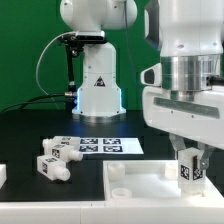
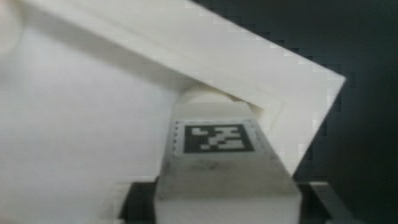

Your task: Assemble one leg

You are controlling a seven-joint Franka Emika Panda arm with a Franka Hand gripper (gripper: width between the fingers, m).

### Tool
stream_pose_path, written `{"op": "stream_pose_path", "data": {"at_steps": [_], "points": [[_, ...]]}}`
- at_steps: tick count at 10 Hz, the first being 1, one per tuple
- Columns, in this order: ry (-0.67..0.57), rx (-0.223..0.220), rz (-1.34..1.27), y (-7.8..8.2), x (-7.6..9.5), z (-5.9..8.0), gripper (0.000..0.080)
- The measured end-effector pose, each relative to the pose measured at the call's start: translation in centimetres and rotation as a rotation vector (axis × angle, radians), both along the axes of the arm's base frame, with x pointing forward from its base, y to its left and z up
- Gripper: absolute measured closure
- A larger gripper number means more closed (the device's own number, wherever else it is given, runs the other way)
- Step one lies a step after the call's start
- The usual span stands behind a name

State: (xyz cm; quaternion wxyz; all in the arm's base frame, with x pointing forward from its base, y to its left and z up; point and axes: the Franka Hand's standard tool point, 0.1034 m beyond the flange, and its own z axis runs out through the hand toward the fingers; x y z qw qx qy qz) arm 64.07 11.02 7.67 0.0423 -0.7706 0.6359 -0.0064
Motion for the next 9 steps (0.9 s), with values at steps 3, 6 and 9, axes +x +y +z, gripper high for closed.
{"op": "stream_pose_path", "data": {"at_steps": [3, 6, 9], "points": [[-0.003, 0.012, -0.092, -0.1, -0.1, 0.0, 0.0515], [-0.019, -0.023, 0.375, 0.6, -0.4, -0.6, 0.0183], [-0.027, -0.031, 0.649, 2.0, -0.9, -0.6, 0.016]]}}
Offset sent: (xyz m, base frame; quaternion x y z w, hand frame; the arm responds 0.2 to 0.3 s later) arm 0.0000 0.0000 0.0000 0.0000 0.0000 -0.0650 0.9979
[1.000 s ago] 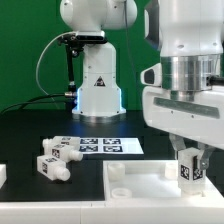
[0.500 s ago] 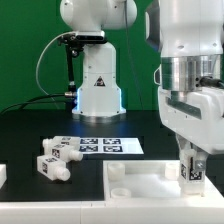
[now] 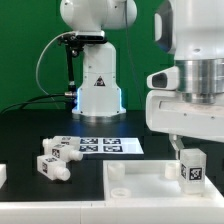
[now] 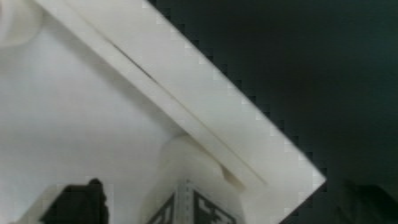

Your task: Assemble one leg

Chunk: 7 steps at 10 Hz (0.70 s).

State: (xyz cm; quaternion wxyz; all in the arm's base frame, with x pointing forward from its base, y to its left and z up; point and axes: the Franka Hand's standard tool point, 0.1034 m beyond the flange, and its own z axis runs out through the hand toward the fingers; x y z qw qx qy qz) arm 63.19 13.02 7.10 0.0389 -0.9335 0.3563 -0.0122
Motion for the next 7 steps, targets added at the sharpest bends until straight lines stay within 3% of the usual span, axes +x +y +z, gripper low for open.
{"op": "stream_pose_path", "data": {"at_steps": [1, 3, 5, 7], "points": [[-0.003, -0.005, 0.058, -0.2, 0.0, -0.1, 0.0151], [-0.027, -0.064, 0.416, -0.8, 0.5, 0.5, 0.0151], [-0.047, -0.088, 0.724, -1.8, 0.9, 0.7, 0.0151], [-0.057, -0.095, 0.727, -1.4, 1.1, 0.7, 0.0151]]}}
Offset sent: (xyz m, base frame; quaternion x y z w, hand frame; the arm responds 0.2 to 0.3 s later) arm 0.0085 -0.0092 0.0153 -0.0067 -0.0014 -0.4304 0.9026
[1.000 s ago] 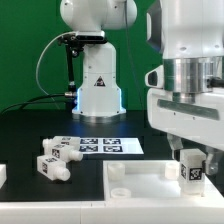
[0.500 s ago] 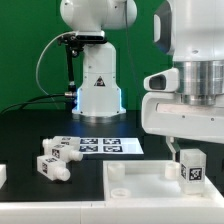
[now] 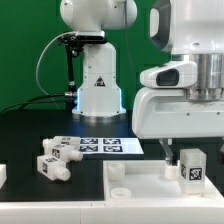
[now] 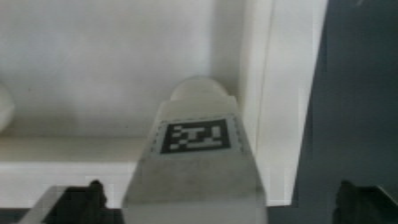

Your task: Assemble one leg

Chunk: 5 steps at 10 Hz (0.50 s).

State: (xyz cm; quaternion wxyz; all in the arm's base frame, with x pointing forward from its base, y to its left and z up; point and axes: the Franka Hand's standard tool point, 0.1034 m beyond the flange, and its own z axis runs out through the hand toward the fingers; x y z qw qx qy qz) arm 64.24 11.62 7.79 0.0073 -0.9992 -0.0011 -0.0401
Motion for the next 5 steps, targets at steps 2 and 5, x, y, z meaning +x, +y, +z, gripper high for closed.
{"op": "stream_pose_path", "data": {"at_steps": [2, 5], "points": [[0.001, 0.0, -0.002, -0.09, -0.01, -0.07, 0.0411], [0.005, 0.019, -0.241, -0.17, -0.03, -0.15, 0.0514]]}}
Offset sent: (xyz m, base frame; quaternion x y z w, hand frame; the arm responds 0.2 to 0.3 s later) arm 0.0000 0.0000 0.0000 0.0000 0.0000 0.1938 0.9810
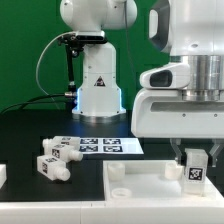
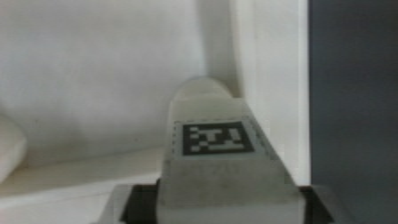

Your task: Assemble one leg

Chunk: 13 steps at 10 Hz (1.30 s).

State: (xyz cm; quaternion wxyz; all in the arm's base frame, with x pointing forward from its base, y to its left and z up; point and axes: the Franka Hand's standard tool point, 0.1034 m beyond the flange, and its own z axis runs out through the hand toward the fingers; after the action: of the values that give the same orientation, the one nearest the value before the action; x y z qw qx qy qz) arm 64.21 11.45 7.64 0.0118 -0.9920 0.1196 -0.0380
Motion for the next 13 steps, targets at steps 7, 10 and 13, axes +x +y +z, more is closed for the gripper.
{"op": "stream_pose_path", "data": {"at_steps": [7, 10, 13], "points": [[0.049, 0.146, -1.061, -0.74, -0.15, -0.2, 0.0512], [0.049, 0.148, -1.094, -0.73, -0.2, -0.28, 0.0512], [0.031, 0.111, -0.68, -0.43, -0.19, -0.17, 0.0211]]}}
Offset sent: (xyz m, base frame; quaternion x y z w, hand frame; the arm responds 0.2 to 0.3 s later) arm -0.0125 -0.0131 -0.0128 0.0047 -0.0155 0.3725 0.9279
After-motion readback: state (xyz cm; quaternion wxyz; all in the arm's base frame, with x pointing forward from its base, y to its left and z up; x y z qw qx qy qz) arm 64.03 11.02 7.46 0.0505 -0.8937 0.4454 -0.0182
